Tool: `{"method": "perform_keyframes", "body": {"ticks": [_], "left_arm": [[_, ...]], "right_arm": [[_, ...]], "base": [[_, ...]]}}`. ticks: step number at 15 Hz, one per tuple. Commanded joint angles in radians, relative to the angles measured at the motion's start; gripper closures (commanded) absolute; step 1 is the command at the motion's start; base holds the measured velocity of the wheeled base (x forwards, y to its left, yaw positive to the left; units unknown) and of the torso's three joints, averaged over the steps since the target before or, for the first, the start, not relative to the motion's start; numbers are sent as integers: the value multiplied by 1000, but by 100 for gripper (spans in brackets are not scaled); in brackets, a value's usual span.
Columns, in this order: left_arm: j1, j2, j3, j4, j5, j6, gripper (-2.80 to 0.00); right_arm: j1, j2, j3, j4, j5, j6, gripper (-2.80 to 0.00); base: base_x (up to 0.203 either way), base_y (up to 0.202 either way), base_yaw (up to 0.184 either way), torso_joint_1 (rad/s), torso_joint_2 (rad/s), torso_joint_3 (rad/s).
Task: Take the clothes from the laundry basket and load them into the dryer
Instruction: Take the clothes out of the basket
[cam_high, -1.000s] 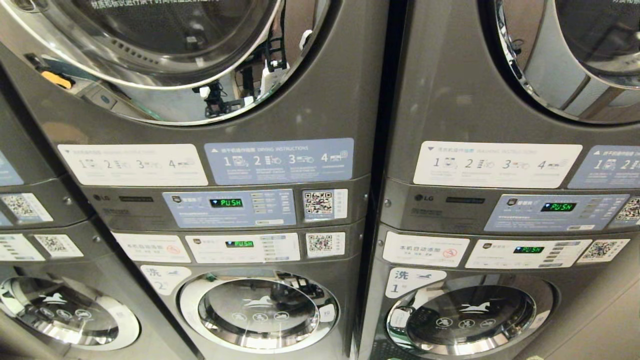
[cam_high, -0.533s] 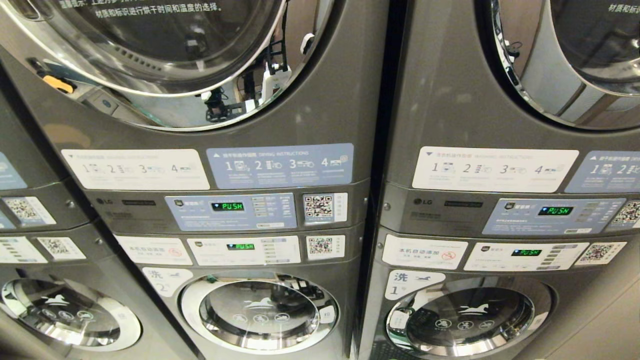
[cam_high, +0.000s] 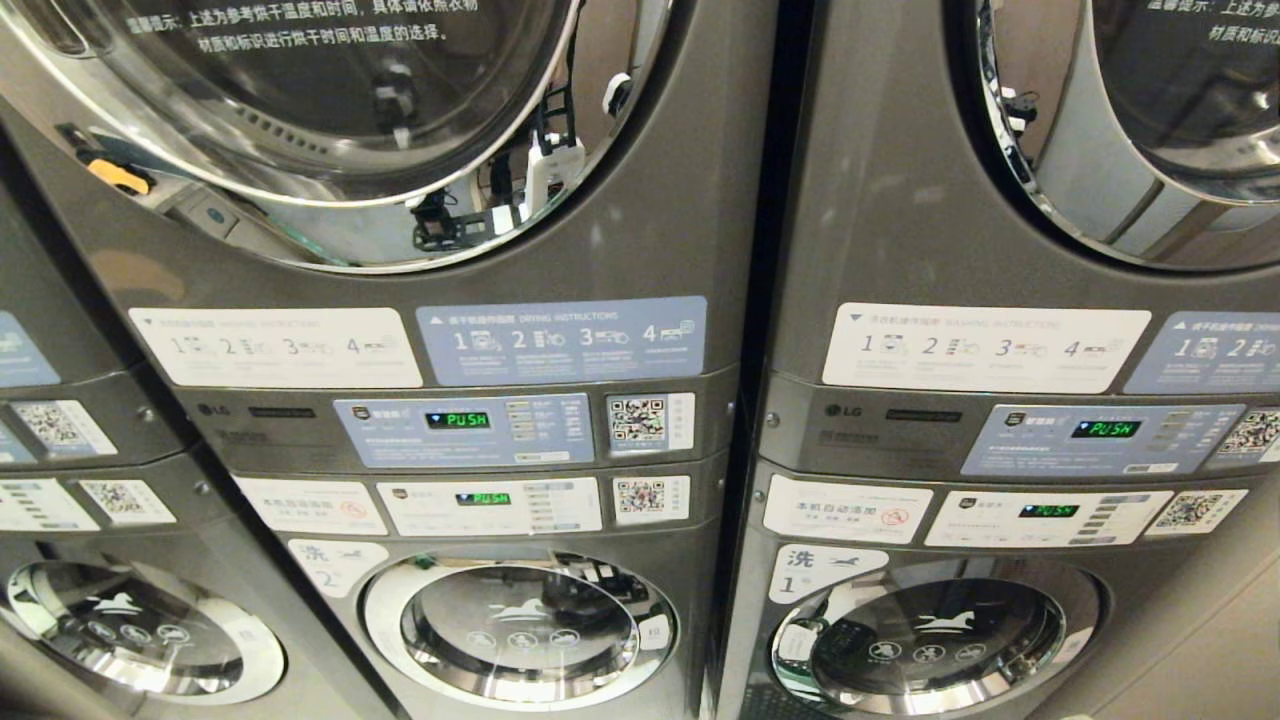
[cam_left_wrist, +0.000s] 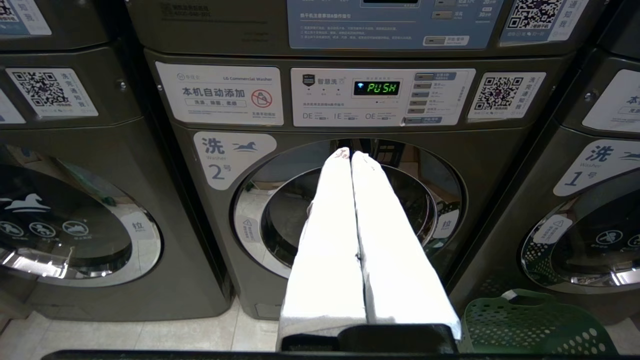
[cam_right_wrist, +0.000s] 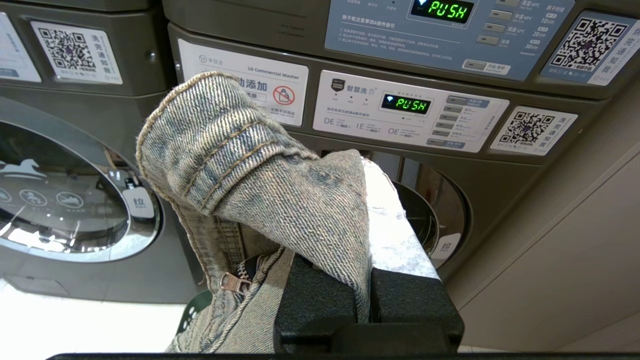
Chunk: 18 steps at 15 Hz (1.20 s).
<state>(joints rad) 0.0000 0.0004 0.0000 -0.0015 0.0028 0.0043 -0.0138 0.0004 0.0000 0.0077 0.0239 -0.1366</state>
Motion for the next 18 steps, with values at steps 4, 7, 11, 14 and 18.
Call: {"method": "perform_keyframes", "body": {"ticks": [4,7,11,14,18], "left_arm": [[0,0,0,0,0,0,0],[0,0,0,0,0,0,0],[0,0,0,0,0,0,0],[0,0,0,0,0,0,0],[0,0,0,0,0,0,0]], "right_arm": [[0,1,0,0,-1,-1,0],[0,1,0,0,-1,-3,0],[0,1,0,0,-1,-1,0],[0,1,0,0,-1,0,0],[0,1,0,0,-1,1,0]], "base": [[0,0,0,61,-125,-67],[0,0,0,58,-114,-61],[0,0,0,66,-127,-66],[0,0,0,62,-120,-58],[0,0,0,59,-106,-54]]}}
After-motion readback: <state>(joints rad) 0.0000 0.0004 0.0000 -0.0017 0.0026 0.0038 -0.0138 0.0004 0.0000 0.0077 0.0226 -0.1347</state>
